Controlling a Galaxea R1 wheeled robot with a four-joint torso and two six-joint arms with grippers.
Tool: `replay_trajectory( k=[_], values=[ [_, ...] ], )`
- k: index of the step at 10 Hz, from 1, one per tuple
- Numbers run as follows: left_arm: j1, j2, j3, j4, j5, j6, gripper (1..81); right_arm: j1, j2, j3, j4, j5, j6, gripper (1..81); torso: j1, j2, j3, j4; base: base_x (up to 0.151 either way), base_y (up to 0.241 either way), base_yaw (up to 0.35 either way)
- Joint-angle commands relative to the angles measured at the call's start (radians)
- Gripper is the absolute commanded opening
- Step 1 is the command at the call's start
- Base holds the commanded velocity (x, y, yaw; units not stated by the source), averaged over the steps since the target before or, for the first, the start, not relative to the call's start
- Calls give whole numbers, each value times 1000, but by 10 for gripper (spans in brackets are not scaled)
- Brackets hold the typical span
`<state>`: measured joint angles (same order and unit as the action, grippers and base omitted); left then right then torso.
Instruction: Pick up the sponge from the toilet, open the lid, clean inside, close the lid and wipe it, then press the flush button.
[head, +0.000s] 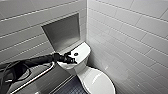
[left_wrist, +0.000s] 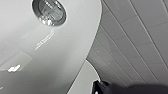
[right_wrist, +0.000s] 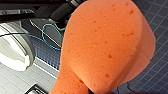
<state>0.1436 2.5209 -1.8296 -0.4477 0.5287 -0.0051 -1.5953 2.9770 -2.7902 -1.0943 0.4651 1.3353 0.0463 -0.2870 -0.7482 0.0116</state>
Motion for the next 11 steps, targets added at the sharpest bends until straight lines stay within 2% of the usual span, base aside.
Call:
replay_trajectory(
  k=[1, 2, 3, 4, 5, 8, 9, 11],
  values=[
    [41, -243, 246, 32, 36, 14, 10, -29, -8, -11, -16, -33, -1, 10, 0, 0, 57, 0, 0, 0, 0],
    [96, -291, 297, 41, 30, 14, 10, -27, -8, -12, -16, -36, -1, 10, 0, 0, 79, 0, 0, 0, 0],
    [176, -330, 345, 66, -9, 14, 10, -24, -8, -12, -16, -36, -1, 10, 0, 0, 40, 0, 0, 0, 0],
    [274, -356, 381, 111, -65, 14, 10, -21, -8, -12, -18, -37, -1, 10, 0, 0, 60, 0, 0, 0, 0],
    [378, -365, 394, 145, -101, 14, 10, -18, -8, -12, -18, -39, -2, 10, -1, -1, 67, 0, 0, 0, 0],
    [687, -341, 389, 303, -271, 14, 10, -12, -5, -12, -24, -45, -4, 10, -2, -1, 68, 0, 0, 0, 0],
    [769, -315, 362, 348, -300, 14, 10, -9, -7, -14, -26, -46, -4, 10, -2, -1, 118, 0, 0, 0, 0],
    [901, -244, 270, 403, -343, 16, 10, -4, -5, -18, -26, -48, -4, 10, -2, -1, 156, 0, 0, 0, 0]
  ],
)
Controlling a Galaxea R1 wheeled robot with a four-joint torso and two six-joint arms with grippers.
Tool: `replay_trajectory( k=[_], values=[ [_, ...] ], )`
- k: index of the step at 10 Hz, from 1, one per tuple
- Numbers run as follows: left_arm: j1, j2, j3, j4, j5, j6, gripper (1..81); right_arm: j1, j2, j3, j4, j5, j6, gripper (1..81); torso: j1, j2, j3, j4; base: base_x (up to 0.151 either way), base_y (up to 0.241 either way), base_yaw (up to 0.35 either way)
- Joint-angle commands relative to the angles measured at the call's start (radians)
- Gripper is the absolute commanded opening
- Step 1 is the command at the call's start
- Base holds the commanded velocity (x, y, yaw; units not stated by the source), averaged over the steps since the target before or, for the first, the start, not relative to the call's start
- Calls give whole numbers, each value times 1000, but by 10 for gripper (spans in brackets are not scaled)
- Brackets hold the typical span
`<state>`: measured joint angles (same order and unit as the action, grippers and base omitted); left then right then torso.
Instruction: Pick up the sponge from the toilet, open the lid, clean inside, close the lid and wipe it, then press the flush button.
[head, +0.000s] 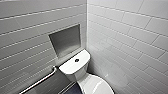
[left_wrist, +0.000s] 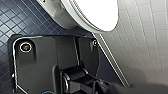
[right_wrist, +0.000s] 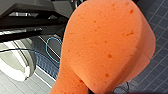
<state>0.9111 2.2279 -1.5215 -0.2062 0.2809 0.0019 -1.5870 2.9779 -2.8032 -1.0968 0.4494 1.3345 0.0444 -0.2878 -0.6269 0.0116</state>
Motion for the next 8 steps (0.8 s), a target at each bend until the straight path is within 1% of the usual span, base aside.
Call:
replay_trajectory(
  k=[1, 2, 4, 5, 7, 8],
  values=[
    [191, 79, -74, 188, -145, 7, 10, -12, -4, -5, -23, -32, -4, 10, 0, 0, 60, 0, 0, 0, 0],
    [240, 116, -124, 197, -178, 9, 10, -11, -1, -5, -23, -32, -14, 10, 0, 0, 83, 0, 0, 0, 0],
    [318, 217, -278, 211, -184, 9, 10, -6, -3, -7, -23, -41, -18, 10, -1, -1, 133, 0, 0, 0, 0],
    [352, 282, -379, 215, -184, 10, 10, -3, -1, -8, -23, -54, -18, 10, -2, -1, 158, 0, 0, 0, 0],
    [398, 435, -626, 209, -184, 9, 10, 6, -1, -8, -23, -66, -20, 10, -3, -3, 212, 0, 0, 0, 0],
    [412, 491, -717, 211, -183, 9, 10, 9, -1, -8, -23, -77, -20, 10, -4, -3, 235, 0, 0, 0, 0]
  ],
)
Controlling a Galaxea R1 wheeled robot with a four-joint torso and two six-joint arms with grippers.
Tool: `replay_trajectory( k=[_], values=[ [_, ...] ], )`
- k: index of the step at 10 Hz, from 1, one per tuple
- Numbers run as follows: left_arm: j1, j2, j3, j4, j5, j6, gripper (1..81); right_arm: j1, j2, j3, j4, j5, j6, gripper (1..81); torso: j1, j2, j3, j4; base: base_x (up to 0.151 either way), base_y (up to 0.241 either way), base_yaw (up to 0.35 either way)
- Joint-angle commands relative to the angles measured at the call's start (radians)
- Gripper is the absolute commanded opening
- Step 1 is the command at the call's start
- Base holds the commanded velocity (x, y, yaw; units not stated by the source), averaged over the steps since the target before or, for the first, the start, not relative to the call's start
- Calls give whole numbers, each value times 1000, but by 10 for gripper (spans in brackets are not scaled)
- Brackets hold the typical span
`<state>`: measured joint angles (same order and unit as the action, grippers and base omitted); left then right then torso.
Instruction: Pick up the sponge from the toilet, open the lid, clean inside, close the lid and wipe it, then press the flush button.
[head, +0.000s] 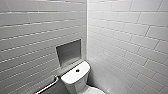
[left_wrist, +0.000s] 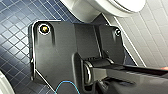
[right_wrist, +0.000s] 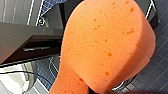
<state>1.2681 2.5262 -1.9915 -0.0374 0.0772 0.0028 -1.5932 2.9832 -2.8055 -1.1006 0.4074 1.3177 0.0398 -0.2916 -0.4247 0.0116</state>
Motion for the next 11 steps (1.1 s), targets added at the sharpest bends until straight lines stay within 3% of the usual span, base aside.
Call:
replay_trajectory(
  k=[1, 2, 3, 7, 11],
  values=[
    [64, 244, -332, 45, 21, 9, 10, 17, -5, -6, -19, -38, -3, 10, 0, 0, 58, 0, 0, 0, 0],
    [70, 277, -386, 45, 22, 10, 10, 20, -5, -6, -19, -39, -3, 10, 0, 0, 79, 0, 0, 0, 0],
    [81, 304, -432, 47, 22, 10, 10, 23, -4, -5, -18, -39, -3, 10, -1, -1, 48, 0, 0, 0, 0],
    [130, 416, -572, 70, 22, 10, 10, 23, 12, -8, -16, -47, -28, 10, -3, -2, 62, 0, 0, 0, 0],
    [162, 508, -704, 68, 27, 8, 10, 29, 35, -3, -18, -153, -31, 10, -3, -3, 62, 0, 0, 0, 0]
  ],
)
